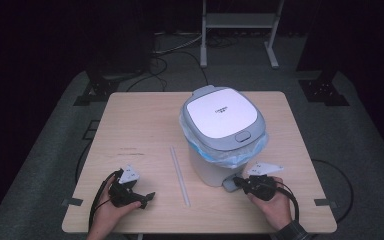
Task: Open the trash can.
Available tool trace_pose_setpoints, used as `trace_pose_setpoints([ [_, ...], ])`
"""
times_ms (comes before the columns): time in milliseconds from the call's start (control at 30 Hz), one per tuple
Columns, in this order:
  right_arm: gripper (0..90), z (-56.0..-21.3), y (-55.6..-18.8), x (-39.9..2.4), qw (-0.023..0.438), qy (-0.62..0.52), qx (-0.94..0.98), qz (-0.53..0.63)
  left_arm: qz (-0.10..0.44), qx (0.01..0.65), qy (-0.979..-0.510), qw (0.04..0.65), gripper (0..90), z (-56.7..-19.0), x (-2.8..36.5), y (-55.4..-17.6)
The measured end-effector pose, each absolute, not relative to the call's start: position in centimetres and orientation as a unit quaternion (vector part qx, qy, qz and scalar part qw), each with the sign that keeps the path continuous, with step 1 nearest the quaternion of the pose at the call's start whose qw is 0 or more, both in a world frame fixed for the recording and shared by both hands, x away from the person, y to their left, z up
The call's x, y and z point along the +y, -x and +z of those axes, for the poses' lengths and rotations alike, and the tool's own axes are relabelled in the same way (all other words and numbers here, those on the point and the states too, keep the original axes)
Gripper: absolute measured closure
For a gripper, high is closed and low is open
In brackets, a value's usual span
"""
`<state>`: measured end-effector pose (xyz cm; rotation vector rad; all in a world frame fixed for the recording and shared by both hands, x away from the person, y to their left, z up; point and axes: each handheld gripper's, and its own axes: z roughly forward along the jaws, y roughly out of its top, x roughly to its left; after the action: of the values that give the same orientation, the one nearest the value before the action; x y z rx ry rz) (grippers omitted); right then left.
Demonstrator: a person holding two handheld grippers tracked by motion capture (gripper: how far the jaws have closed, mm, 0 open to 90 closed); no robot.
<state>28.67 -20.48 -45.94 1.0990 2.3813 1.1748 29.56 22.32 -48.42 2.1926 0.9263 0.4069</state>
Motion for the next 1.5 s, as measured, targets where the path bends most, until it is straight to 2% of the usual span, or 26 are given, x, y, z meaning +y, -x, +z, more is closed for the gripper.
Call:
trace_pose_setpoints([
  [1500,90.0,-47.2,-29.1,-20.2,0.13,-0.381,0.827,0.393,0.157,0.357,-0.85,0.355,0.0,-48.4,22.3,-29.5],
])
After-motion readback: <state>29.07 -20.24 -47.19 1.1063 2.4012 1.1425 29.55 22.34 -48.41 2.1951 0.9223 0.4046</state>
